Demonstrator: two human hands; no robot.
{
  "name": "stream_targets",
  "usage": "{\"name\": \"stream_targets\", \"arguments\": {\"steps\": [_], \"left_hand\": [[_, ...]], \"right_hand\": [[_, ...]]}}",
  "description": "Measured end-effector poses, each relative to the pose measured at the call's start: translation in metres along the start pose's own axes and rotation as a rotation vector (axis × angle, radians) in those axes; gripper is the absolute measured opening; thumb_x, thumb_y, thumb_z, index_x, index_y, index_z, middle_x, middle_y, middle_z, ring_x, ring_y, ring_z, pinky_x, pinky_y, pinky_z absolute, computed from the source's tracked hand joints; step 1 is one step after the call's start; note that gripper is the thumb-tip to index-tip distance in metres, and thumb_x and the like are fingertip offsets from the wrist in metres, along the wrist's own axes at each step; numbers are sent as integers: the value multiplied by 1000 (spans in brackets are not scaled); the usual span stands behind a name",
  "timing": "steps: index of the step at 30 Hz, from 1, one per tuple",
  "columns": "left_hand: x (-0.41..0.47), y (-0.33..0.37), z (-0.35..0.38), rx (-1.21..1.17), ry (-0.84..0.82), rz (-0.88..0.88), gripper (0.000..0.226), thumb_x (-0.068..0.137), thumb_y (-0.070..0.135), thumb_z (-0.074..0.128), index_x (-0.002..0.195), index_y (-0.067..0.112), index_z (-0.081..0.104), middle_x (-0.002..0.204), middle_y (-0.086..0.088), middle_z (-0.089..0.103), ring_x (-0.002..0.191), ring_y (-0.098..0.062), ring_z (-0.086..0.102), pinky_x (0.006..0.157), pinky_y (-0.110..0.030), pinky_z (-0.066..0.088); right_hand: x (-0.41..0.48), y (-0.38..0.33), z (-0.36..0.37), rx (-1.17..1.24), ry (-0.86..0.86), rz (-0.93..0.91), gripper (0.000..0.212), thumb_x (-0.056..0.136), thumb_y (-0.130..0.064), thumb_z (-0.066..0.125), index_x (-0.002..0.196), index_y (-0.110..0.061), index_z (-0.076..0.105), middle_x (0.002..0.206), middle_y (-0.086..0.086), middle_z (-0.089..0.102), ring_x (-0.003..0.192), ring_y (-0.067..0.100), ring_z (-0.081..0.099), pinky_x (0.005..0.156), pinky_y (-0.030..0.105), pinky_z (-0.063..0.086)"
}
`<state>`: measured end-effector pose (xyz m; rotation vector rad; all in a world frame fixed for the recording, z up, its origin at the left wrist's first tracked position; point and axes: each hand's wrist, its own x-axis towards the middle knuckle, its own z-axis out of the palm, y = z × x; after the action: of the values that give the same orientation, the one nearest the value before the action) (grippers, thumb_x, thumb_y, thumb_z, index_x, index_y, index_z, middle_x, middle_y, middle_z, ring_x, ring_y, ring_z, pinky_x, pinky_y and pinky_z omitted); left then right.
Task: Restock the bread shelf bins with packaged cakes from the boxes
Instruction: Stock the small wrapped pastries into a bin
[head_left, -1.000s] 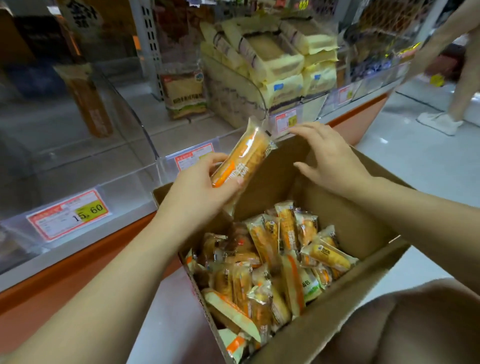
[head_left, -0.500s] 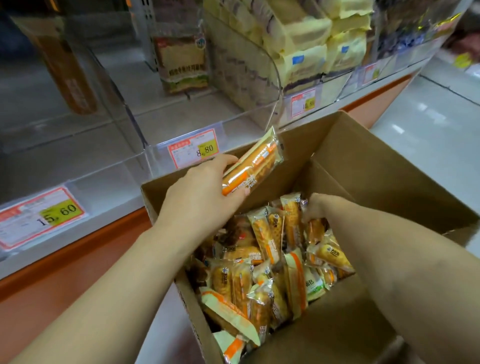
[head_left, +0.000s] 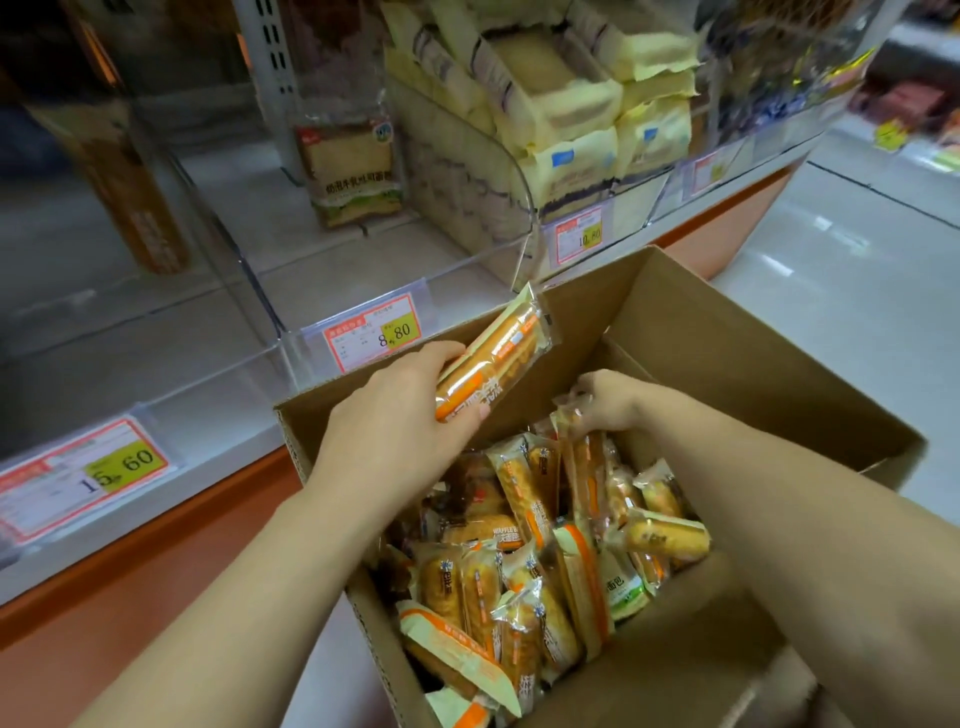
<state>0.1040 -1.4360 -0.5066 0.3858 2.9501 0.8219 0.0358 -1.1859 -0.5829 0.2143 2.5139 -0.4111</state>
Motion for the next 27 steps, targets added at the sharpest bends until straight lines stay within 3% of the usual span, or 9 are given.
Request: {"name": "stream_targets", "arguments": {"steps": [3,5,7,11,14,18,22,25,27], "left_hand": [[-7,-1,-3,22,45,40,62,87,50,59,142,36,35,134,11,53,113,-10,55,81,-29,51],[-12,-2,-5,15,79,61,61,87,49,59,142,35,35,135,11,52,116,-11,54,86,-34,52],[-23,-2,-11,-15,117,63,61,88,48,59,142,34,36,135,10,52,117,-12,53,89,-35,51],[-50,-7,-24,-119,198,82,57,87,39,64,139,33,41,131,11,55,112,-10,55,89,-36,50],[-65,-15,-38,-235,254,62,52,84,29,68,132,31,49,123,9,59,102,-9,56,84,-30,47],[-81,-21,-55,-401,239,62,55,82,17,70,132,30,50,115,8,58,89,4,55,67,-3,41],[-95,-17,-68,-527,123,138,52,83,20,71,118,48,45,109,12,59,93,4,59,70,-11,47],[-104,-16,-75,-626,67,144,55,85,11,69,126,36,42,110,17,55,89,15,58,69,-9,48],[-109,-16,-79,-666,42,146,55,86,18,69,128,34,38,115,16,53,92,17,57,70,-8,48]], "right_hand": [[-27,-17,-29,179,84,-112,79,73,-37,80,135,-4,44,127,5,53,109,23,57,74,26,53],[-50,-26,-40,294,130,-161,71,72,-35,82,127,-6,49,108,-1,57,94,19,63,64,25,57],[-75,-35,-44,315,179,-212,61,70,-37,82,118,-10,54,94,-3,57,87,18,65,64,27,59],[-125,-56,-44,321,302,-306,53,68,-45,80,108,-20,56,90,-6,59,77,9,63,60,25,55],[-161,-75,-44,310,364,-388,54,68,-50,78,109,-24,56,93,-11,57,77,2,57,60,17,44],[-198,-101,-47,497,379,-475,54,70,-41,80,113,-21,53,100,-8,62,83,5,63,59,18,52],[-219,-125,-50,637,431,-529,67,68,-40,81,123,-23,48,118,-3,58,90,11,66,62,22,55],[-227,-136,-49,702,418,-541,73,66,-41,82,127,-22,47,120,1,58,91,15,67,62,25,56],[-231,-143,-49,744,393,-562,67,67,-40,81,122,-23,48,116,2,61,91,16,68,61,24,54]]}}
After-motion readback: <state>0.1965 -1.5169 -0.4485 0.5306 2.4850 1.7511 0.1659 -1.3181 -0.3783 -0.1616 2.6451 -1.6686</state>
